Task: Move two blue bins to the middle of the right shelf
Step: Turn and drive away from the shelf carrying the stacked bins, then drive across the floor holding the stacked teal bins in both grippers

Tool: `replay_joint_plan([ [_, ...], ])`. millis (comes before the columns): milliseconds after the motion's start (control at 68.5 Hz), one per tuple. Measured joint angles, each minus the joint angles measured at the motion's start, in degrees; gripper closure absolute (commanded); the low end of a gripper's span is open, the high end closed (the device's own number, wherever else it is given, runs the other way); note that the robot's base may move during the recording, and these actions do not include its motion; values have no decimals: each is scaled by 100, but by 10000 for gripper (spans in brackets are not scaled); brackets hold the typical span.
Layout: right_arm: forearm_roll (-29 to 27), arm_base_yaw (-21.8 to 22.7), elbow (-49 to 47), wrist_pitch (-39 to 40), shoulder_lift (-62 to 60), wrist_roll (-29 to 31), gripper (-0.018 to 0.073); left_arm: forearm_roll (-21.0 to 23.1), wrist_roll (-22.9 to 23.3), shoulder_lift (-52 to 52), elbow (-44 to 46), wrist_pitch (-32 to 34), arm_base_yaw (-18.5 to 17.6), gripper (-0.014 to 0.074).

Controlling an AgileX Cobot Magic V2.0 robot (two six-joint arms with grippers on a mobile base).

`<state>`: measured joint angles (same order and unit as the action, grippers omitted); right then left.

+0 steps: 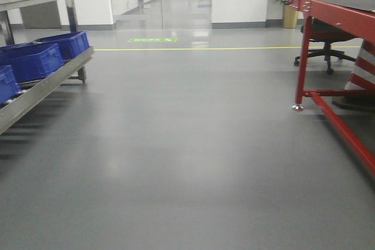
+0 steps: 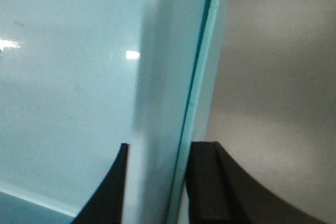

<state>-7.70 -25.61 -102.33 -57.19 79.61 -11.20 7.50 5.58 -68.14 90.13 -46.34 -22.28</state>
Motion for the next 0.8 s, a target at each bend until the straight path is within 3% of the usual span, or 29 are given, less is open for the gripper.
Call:
replay_joint_plan([
  [803,0,0,0,-12,0,0,713,0,0,0,0,0,0,707],
])
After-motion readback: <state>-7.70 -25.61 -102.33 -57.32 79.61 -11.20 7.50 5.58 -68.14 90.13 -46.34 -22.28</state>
